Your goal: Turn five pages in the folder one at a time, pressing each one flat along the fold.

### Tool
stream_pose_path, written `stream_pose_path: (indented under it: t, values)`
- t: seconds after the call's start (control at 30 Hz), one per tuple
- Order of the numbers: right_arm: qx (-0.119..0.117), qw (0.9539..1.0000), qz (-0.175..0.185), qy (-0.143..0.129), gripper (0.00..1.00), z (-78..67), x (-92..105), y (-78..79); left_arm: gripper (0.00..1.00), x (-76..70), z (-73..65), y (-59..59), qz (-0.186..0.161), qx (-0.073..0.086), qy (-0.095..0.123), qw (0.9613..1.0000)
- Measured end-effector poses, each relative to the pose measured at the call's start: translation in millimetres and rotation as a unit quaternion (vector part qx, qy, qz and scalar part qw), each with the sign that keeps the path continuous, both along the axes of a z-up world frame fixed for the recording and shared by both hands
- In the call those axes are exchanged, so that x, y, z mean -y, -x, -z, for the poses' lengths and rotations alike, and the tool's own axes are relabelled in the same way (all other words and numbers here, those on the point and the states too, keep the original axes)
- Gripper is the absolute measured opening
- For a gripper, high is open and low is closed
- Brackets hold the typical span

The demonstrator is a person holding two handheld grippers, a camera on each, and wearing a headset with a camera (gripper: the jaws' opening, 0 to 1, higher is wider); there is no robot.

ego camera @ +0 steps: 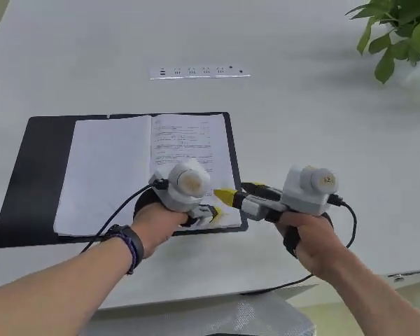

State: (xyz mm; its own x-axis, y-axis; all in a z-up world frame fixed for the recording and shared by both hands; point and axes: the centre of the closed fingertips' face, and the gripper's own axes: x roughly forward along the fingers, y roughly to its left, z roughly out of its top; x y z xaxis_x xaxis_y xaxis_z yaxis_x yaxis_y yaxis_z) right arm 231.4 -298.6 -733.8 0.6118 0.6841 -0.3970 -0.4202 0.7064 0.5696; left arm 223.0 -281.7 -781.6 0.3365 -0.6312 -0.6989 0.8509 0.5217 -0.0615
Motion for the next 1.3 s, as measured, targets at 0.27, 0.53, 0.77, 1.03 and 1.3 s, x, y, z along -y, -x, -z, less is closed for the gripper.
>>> stream_pose_path:
  t: [0.27,0.53,0.77,1.03,1.3]
  values:
    - [-0.028,0.9987,0.012,-0.041,0.48,8.9,-11.1,-13.2,0.48,-2.4,-3.0,3.4,-0.008,-0.021,0.017,0.9996]
    - [-0.027,0.9963,0.036,-0.073,0.30,1.7,-3.8,-8.3,0.52,-15.4,-10.6,10.7,-0.028,-0.034,0.037,0.9984]
    - [-0.031,0.9950,0.023,-0.092,0.06,-0.2,-13.7,6.7,0.55,-34.2,-22.5,16.6,-0.058,-0.030,0.054,0.9965]
    - [-0.018,0.9939,0.020,-0.107,0.00,-14.6,-26.8,2.7,0.56,-59.1,-41.3,17.9,-0.090,-0.013,0.070,0.9933]
    - [-0.007,0.9923,0.019,-0.122,0.00,-32.3,-42.9,-7.2,0.59,-87.8,-52.5,22.6,-0.101,-0.004,0.071,0.9924]
